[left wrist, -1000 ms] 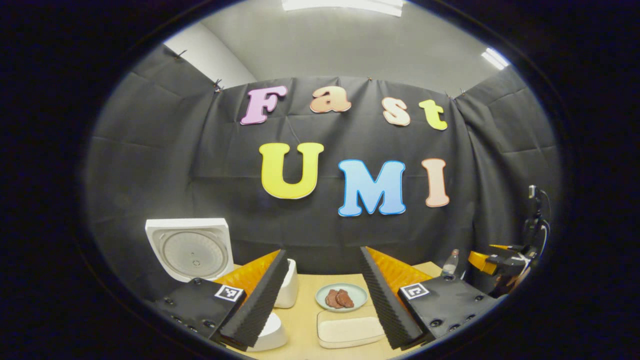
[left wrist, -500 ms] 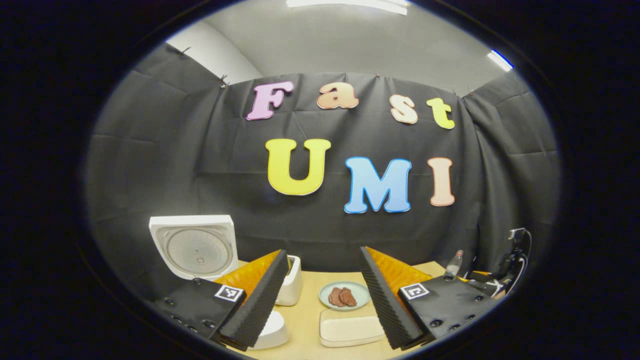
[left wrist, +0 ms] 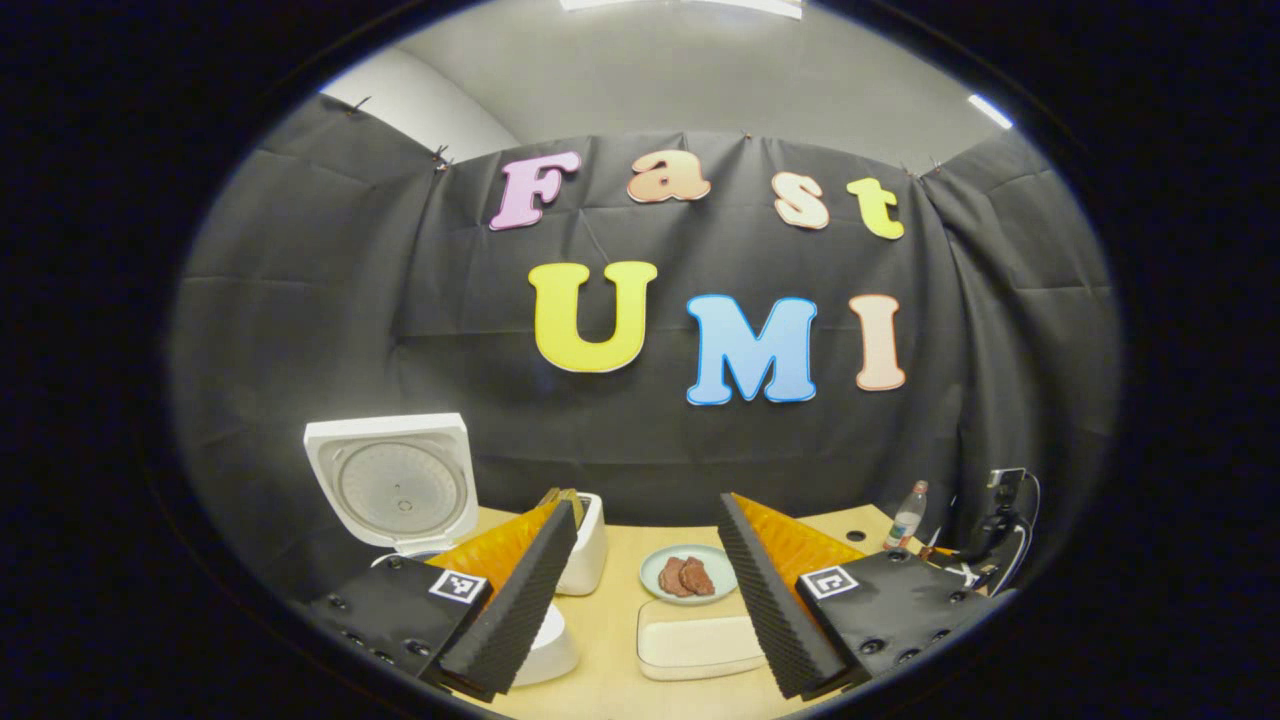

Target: Close the left gripper, press the button to open the rice cooker; take a wooden spoon from the chopstick holder with the right hand, scoop a spoonful of rice and pour it into the rice cooker, then put the wooden spoon back into the chopstick holder.

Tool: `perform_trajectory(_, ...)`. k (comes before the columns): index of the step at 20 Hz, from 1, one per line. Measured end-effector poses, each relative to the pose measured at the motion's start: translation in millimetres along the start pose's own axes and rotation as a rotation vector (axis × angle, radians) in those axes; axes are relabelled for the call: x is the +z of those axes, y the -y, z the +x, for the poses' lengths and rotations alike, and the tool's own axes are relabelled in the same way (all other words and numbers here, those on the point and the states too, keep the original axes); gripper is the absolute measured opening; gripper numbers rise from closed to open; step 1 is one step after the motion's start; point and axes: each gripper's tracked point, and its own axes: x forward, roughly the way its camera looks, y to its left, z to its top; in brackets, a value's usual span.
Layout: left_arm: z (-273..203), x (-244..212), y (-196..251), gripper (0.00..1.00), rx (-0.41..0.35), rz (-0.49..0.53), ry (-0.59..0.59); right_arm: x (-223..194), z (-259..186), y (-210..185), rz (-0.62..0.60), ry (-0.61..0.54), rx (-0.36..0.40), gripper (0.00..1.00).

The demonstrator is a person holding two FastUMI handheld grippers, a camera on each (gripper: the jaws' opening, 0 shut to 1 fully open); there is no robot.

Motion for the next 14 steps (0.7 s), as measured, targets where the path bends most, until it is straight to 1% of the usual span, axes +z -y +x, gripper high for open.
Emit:
perform_trajectory(2, -3.9, 1.7, -0.4, 0.99, 0.007, 0.003, 0.003, -5.8, 5.7, -0.9, 0.011, -0.019, 0.002, 0.97)
perform_trajectory(3, -6.3, 2.3, 1.2, 1.00, 0.004, 0.002, 0.005, -9.3, 5.9, 1.7, 0.013, -0.030, -0.012, 0.96)
perform_trajectory(4, -7.0, 3.1, 2.6, 0.99, -0.003, 0.003, 0.004, -11.9, 6.8, 4.8, 0.023, -0.042, -0.023, 0.85)
perform_trajectory(5, -7.0, 1.9, 4.4, 0.98, -0.011, 0.007, 0.002, -14.4, 4.6, 2.2, 0.048, -0.049, -0.005, 0.82)
perform_trajectory(6, -5.7, -0.2, 3.4, 0.97, -0.015, 0.014, -0.003, -15.9, 2.4, -1.6, 0.065, -0.058, 0.003, 0.75)
perform_trajectory(7, -4.8, 0.2, 5.0, 0.97, -0.020, 0.019, -0.006, -16.0, 3.1, -7.1, 0.077, -0.055, 0.020, 0.74)
perform_trajectory(8, -4.6, 1.1, 6.6, 0.96, -0.026, 0.023, -0.004, -14.6, 1.4, -13.3, 0.075, -0.050, 0.033, 0.58)
perform_trajectory(9, -4.7, 2.6, 8.8, 0.96, -0.033, 0.027, 0.000, -14.1, -2.0, -19.9, 0.085, -0.043, 0.051, 0.47)
perform_trajectory(10, -4.5, 2.8, 10.8, 0.96, -0.040, 0.031, 0.002, -10.6, -3.4, -31.9, 0.115, -0.032, 0.106, 0.31)
perform_trajectory(12, -5.4, 4.7, 12.6, 0.96, -0.049, 0.039, 0.012, -8.1, -15.9, -43.2, 0.116, -0.030, 0.135, 0.17)
perform_trajectory(13, -6.6, 4.3, 14.5, 0.96, -0.055, 0.040, 0.015, -5.1, -17.5, -46.4, 0.095, -0.036, 0.124, 0.17)
perform_trajectory(14, -6.2, 4.2, 15.2, 0.96, -0.058, 0.042, 0.016, -0.8, -15.3, -50.6, 0.068, -0.029, 0.126, 0.12)
